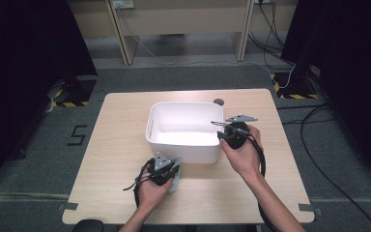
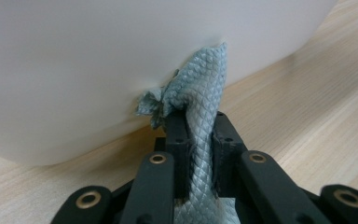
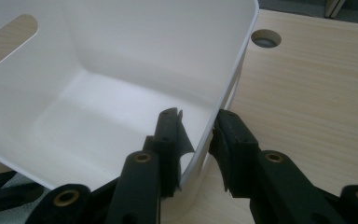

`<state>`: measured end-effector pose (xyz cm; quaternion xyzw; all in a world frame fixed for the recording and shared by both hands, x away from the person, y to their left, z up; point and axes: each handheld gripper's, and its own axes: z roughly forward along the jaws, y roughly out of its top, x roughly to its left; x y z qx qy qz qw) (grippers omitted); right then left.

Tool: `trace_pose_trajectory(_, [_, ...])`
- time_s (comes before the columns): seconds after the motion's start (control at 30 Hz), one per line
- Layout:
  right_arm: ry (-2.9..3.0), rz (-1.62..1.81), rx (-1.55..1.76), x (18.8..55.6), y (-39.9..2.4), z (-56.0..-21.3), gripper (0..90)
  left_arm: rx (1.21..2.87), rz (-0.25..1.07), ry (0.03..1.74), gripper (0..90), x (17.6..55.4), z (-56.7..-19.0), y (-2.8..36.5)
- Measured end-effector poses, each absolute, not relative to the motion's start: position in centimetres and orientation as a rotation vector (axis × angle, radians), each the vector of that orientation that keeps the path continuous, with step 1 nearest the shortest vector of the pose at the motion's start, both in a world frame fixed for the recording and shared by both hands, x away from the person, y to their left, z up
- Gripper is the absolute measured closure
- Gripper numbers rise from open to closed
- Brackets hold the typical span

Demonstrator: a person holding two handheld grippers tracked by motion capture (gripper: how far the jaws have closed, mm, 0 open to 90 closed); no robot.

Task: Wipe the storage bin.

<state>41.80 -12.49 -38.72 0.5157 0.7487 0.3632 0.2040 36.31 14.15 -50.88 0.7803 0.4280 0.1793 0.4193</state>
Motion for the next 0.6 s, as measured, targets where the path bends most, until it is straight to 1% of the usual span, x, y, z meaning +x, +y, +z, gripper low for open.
trace_pose_trajectory(0.6, [2.089, 1.013, 1.437, 41.80, -12.50, -38.73, 71.2, 1.941, 0.454, 1.053, 80.1, 36.07, -50.04, 13.86])
